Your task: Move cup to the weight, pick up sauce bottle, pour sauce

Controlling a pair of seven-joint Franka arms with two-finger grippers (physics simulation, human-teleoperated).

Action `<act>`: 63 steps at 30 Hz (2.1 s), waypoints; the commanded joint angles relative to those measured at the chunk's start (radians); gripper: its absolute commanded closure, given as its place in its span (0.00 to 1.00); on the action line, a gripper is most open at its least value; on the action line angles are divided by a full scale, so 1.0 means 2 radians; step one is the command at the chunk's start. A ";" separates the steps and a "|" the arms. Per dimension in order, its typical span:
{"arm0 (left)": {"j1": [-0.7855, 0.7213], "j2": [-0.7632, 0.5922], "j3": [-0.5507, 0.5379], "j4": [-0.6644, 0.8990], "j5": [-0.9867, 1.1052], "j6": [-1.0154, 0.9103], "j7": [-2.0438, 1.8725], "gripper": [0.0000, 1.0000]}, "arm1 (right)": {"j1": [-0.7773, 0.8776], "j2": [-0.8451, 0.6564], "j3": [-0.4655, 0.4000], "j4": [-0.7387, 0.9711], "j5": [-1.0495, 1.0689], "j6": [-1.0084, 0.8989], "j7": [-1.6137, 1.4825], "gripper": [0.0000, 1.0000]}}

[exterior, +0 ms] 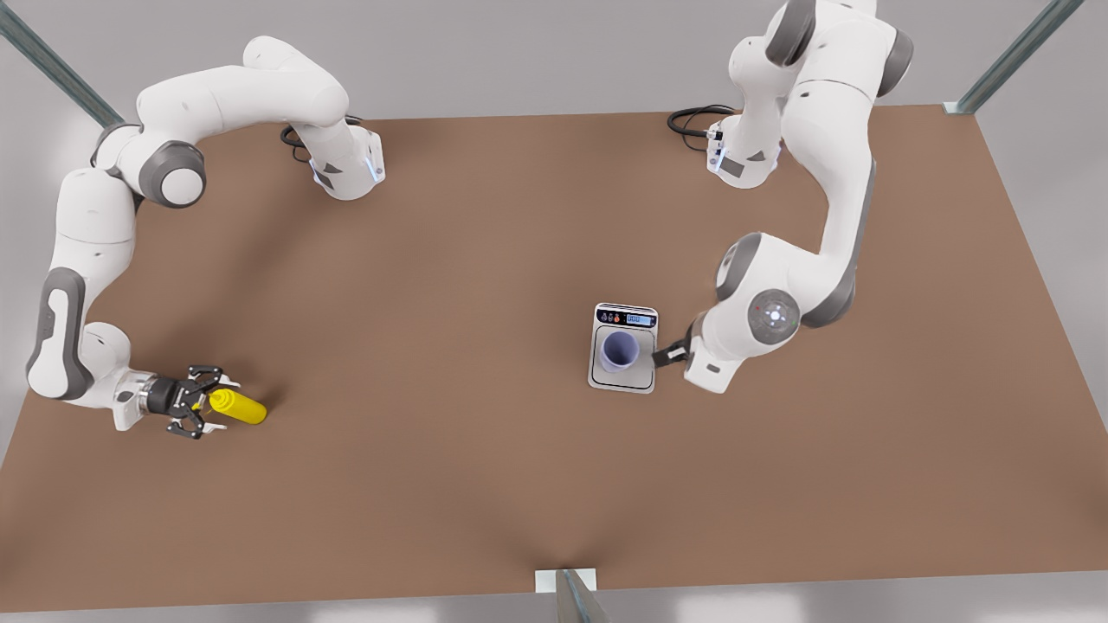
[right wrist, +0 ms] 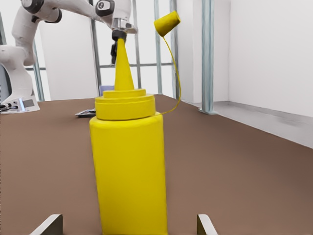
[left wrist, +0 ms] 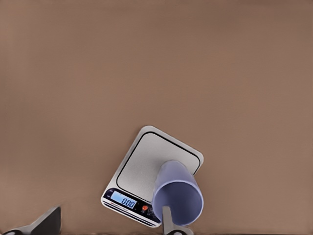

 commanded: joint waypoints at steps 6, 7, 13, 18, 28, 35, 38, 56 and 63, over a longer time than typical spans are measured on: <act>0.028 -0.040 0.051 0.043 -0.009 -0.058 0.071 0.00 | 0.007 -0.001 0.000 -0.001 -0.002 0.000 0.000 0.00; 0.036 -0.057 0.068 0.043 0.020 -0.090 0.207 0.00 | 0.007 -0.001 0.000 -0.002 -0.002 0.000 0.000 0.00; 0.049 -0.120 0.104 0.017 0.060 -0.102 0.371 0.00 | 0.017 -0.001 0.000 -0.003 -0.001 0.000 0.001 0.00; 0.049 -0.115 0.104 0.017 0.085 -0.104 0.371 0.00 | 0.023 -0.001 0.000 -0.005 0.000 0.000 0.003 0.00; 0.049 -0.113 0.104 0.017 0.085 -0.104 0.371 0.00 | 0.032 -0.002 0.000 -0.005 0.000 0.004 0.005 0.21; 0.049 -0.109 0.104 0.017 0.085 -0.104 0.371 0.00 | 0.035 -0.002 -0.001 -0.005 -0.001 0.004 0.013 0.49; 0.049 -0.108 0.104 0.017 0.085 -0.104 0.371 0.00 | 0.035 -0.003 0.000 -0.005 -0.003 0.004 0.008 0.50; 0.054 -0.109 0.106 0.017 0.085 -0.104 0.370 0.00 | 0.127 -0.173 0.006 -0.085 -0.041 0.111 0.104 0.50; 0.060 -0.107 0.106 0.016 0.085 -0.104 0.369 0.00 | 0.313 -0.258 0.002 -0.123 -0.120 0.232 0.196 0.50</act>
